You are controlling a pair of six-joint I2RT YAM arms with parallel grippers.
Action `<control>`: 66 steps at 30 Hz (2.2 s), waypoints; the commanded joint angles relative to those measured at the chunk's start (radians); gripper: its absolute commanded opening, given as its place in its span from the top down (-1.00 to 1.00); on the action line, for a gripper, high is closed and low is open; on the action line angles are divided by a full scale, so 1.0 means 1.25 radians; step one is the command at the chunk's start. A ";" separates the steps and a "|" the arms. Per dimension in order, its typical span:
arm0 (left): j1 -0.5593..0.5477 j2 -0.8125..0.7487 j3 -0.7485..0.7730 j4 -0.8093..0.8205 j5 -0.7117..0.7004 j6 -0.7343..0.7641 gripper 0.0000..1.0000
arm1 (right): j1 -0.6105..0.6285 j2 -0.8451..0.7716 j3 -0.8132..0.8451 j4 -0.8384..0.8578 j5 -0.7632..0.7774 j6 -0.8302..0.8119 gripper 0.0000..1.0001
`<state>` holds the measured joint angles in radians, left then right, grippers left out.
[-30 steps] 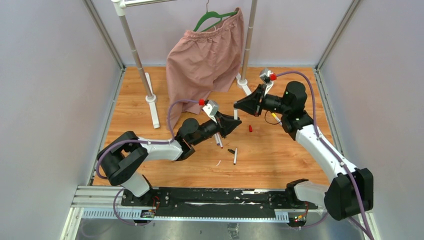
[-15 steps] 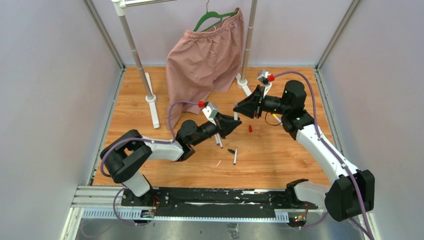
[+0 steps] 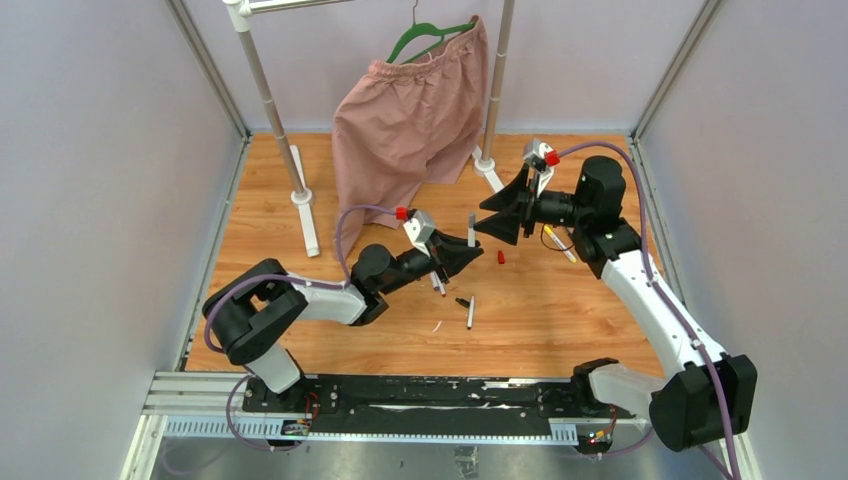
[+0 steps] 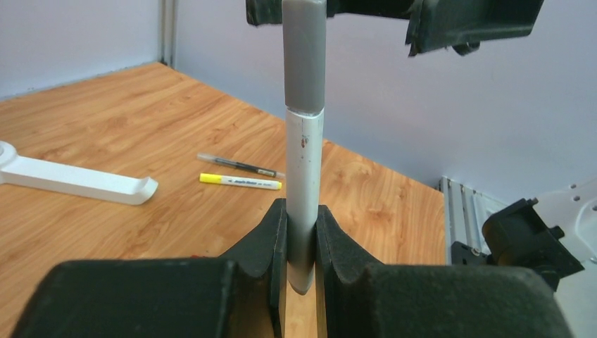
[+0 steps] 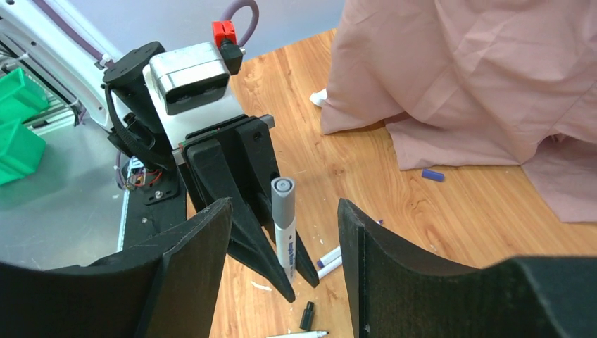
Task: Insert the pens into the pen caps
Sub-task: Insert the pen cap onto the pen, then press the pen cap onto the pen.
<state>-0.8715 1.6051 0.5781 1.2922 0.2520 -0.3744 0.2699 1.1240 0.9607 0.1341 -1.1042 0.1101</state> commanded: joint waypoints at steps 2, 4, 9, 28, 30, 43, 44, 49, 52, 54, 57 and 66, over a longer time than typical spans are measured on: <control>-0.004 0.024 -0.008 0.050 0.055 0.004 1.00 | -0.014 -0.014 0.037 -0.048 -0.047 -0.084 -0.24; -0.011 0.027 -0.004 0.050 0.063 0.006 1.00 | -0.014 -0.011 0.035 -0.046 -0.050 -0.084 -0.24; -0.017 0.030 0.003 0.045 0.072 0.008 1.00 | -0.012 -0.002 0.022 -0.017 -0.064 -0.059 -0.19; -0.017 0.027 0.005 0.042 0.077 0.004 1.00 | 0.015 0.031 0.032 -0.042 -0.084 -0.066 0.38; -0.017 0.027 0.005 0.042 0.074 0.004 1.00 | 0.018 0.032 0.034 -0.047 -0.088 -0.072 0.50; -0.014 -0.020 0.000 0.084 -0.040 -0.050 1.00 | 0.039 0.040 -0.018 0.011 -0.055 -0.034 1.00; -0.012 -0.027 -0.001 0.094 -0.051 -0.048 1.00 | 0.042 0.047 -0.023 0.017 -0.052 -0.025 1.00; 0.036 -0.088 0.000 0.098 -0.070 -0.047 1.00 | 0.069 0.098 -0.037 0.036 -0.064 0.007 1.00; 0.090 -0.111 0.008 0.130 0.016 -0.072 1.00 | 0.082 0.131 -0.027 0.026 -0.082 0.023 1.00; 0.126 -0.123 0.014 0.175 0.109 -0.085 1.00 | 0.087 0.150 -0.020 0.021 -0.097 0.030 1.00; 0.164 -0.138 0.046 0.205 0.257 -0.113 1.00 | 0.106 0.175 -0.015 0.007 -0.119 0.027 1.00; 0.136 -0.313 0.013 -0.069 -0.164 0.140 1.00 | 0.147 0.210 0.001 -0.042 -0.106 -0.006 1.00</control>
<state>-0.6903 1.4155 0.5396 1.0637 0.4805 -0.3977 0.4030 1.3304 1.0317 0.3424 -1.1503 0.1146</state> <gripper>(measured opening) 0.170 0.163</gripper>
